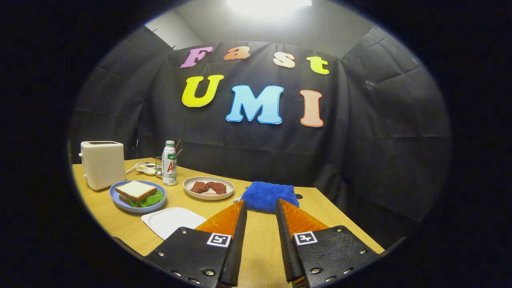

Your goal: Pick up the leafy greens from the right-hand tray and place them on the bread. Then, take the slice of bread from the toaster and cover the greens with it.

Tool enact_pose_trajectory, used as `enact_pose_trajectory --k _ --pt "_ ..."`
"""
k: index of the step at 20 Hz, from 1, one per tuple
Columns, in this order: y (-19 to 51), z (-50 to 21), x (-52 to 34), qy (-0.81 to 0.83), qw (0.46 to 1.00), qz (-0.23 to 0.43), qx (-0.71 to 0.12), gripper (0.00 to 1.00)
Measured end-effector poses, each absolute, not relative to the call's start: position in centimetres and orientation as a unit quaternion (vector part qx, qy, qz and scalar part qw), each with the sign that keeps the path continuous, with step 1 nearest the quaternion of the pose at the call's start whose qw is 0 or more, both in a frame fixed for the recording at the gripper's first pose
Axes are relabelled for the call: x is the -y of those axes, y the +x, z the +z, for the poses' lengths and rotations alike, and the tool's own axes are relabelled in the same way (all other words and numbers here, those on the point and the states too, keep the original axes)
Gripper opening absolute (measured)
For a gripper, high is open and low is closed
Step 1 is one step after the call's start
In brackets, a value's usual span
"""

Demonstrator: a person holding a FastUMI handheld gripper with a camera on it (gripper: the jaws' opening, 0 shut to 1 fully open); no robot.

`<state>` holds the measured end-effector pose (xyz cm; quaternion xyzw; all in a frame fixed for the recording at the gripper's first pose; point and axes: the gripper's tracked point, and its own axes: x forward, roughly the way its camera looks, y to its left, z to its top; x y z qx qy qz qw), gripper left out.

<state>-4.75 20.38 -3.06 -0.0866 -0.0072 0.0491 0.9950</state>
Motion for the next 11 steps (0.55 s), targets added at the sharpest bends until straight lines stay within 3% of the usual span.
enact_pose_trajectory --k 8,11 --pt "-3.8 -2.6 -7.2 -0.096 0.994 0.048 0.004 0.43" --pt "-3.8 -1.2 -3.0 -0.031 0.998 0.056 0.025 0.43"
